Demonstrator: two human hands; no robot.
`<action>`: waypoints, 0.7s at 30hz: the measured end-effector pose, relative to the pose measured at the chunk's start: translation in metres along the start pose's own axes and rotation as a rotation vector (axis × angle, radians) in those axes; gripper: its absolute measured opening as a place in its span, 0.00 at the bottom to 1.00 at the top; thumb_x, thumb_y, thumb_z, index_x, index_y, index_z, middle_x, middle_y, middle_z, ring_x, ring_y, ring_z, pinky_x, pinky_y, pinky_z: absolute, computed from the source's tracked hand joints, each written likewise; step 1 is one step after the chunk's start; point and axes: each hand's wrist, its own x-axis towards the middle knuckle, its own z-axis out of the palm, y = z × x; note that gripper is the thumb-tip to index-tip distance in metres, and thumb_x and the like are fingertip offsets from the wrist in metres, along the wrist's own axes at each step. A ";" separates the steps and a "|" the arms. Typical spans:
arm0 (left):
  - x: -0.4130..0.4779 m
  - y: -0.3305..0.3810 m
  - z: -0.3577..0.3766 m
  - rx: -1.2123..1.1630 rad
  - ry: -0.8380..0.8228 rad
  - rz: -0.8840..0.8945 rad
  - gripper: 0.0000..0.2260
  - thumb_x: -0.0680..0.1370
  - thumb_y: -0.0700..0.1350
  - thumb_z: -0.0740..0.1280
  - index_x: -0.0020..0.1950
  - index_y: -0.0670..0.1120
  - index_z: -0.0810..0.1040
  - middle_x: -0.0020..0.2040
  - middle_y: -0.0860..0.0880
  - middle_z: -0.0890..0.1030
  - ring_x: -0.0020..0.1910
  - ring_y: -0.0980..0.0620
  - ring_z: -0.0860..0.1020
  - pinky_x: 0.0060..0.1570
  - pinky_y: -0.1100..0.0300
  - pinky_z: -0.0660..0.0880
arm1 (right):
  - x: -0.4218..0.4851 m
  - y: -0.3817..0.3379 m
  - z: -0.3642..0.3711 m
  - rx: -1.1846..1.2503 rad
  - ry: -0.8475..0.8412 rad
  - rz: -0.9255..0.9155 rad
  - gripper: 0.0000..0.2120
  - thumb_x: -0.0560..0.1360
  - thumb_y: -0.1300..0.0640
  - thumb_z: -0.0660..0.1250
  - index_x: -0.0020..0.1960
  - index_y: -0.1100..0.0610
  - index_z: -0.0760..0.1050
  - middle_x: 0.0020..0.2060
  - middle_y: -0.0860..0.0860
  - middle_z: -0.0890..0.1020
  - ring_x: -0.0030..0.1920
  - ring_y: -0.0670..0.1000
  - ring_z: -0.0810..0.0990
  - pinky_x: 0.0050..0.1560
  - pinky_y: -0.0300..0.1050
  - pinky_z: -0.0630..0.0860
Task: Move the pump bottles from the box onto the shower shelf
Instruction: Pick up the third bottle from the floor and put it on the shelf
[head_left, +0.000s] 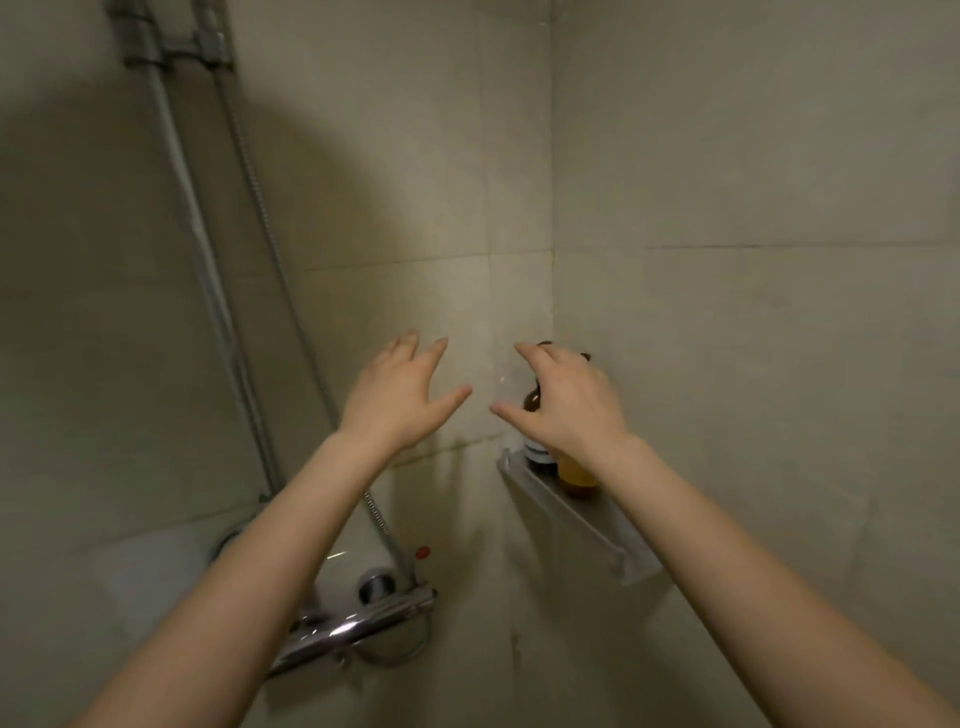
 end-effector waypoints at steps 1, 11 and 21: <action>-0.013 -0.009 -0.007 0.030 0.006 -0.031 0.32 0.74 0.66 0.57 0.74 0.52 0.61 0.75 0.41 0.61 0.74 0.42 0.59 0.71 0.49 0.60 | -0.001 -0.010 0.003 0.021 -0.008 -0.023 0.38 0.68 0.32 0.61 0.72 0.52 0.63 0.66 0.53 0.73 0.66 0.55 0.71 0.61 0.51 0.71; -0.138 -0.109 -0.047 0.127 0.025 -0.282 0.31 0.74 0.63 0.59 0.73 0.49 0.64 0.71 0.39 0.67 0.71 0.40 0.64 0.69 0.48 0.63 | -0.042 -0.137 0.047 0.220 -0.159 -0.183 0.37 0.68 0.33 0.62 0.70 0.51 0.64 0.62 0.55 0.76 0.62 0.58 0.74 0.57 0.53 0.74; -0.262 -0.165 0.012 0.111 -0.097 -0.448 0.31 0.74 0.62 0.57 0.73 0.47 0.64 0.73 0.39 0.66 0.72 0.40 0.63 0.71 0.47 0.61 | -0.131 -0.185 0.117 0.244 -0.342 -0.195 0.35 0.69 0.35 0.64 0.70 0.52 0.65 0.62 0.56 0.76 0.61 0.60 0.75 0.56 0.53 0.75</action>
